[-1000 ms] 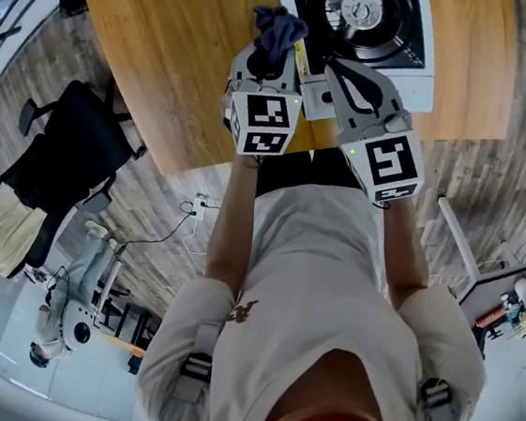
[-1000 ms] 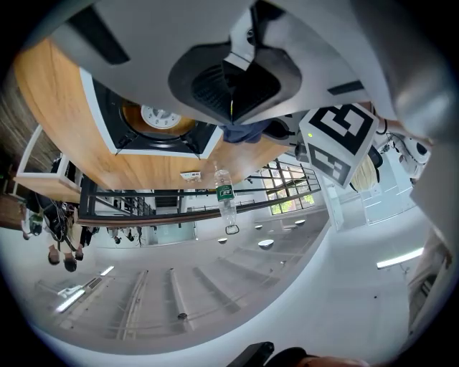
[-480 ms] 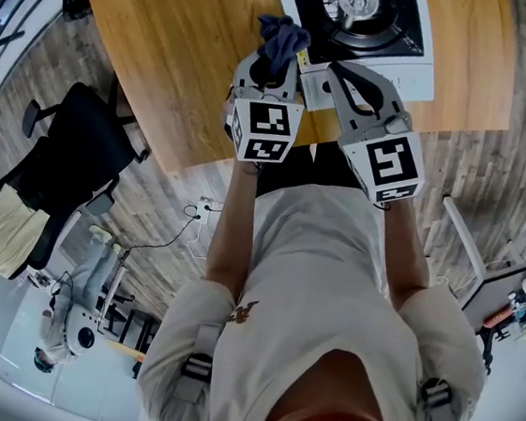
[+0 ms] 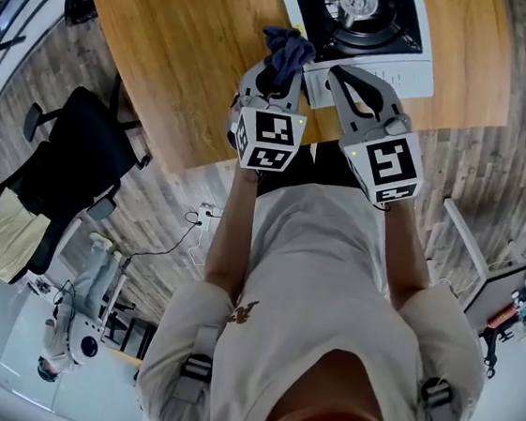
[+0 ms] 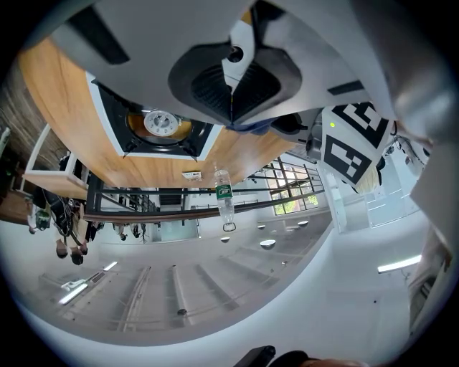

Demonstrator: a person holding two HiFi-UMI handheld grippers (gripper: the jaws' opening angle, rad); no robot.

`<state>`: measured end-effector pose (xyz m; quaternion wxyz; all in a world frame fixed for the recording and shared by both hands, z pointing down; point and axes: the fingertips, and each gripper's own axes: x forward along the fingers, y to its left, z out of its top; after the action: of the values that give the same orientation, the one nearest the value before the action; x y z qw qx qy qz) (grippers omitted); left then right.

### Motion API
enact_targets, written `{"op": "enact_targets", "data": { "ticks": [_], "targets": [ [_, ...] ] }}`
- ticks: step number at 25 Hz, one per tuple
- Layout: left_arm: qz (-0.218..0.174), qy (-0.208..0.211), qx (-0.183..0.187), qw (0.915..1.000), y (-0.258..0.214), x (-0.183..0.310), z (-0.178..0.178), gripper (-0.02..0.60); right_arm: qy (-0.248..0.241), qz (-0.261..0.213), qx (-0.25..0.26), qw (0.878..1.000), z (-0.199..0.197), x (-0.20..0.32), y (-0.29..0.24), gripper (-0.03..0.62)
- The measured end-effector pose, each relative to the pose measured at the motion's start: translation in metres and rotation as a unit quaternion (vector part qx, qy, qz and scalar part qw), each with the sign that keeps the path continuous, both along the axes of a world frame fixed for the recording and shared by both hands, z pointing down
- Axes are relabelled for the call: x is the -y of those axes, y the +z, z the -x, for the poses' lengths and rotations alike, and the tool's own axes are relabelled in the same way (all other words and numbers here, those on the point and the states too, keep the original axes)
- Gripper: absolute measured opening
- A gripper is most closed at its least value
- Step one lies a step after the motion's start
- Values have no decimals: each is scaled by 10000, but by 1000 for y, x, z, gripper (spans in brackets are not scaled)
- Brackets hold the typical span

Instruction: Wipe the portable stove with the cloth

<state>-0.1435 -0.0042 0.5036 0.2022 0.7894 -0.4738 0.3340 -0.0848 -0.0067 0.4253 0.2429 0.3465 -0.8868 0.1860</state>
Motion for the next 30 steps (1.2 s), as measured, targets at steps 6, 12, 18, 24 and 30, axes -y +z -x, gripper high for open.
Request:
{"op": "enact_targets", "data": {
  "ticks": [6, 12, 18, 24, 30],
  "targets": [
    [45, 129, -123, 9998, -3, -14, -2, 110, -33, -56, -74, 10000, 6, -5, -6, 21],
    [-20, 146, -298, 9994, -19, -21, 4, 110, -19, -200, -159, 9997, 8, -9, -20, 21],
    [-287, 126, -491, 9983, -51, -10, 10, 110, 91, -419, -246, 9988, 3, -5, -43, 21],
    [-697, 214, -706, 9948, -88, 7, 4, 110, 265, -698, -370, 9965, -11, -3, -65, 21],
    [-981, 313, -839, 9911, -120, 25, -11, 110, 414, -918, -365, 9942, -30, 9, -87, 21]
  ]
}}
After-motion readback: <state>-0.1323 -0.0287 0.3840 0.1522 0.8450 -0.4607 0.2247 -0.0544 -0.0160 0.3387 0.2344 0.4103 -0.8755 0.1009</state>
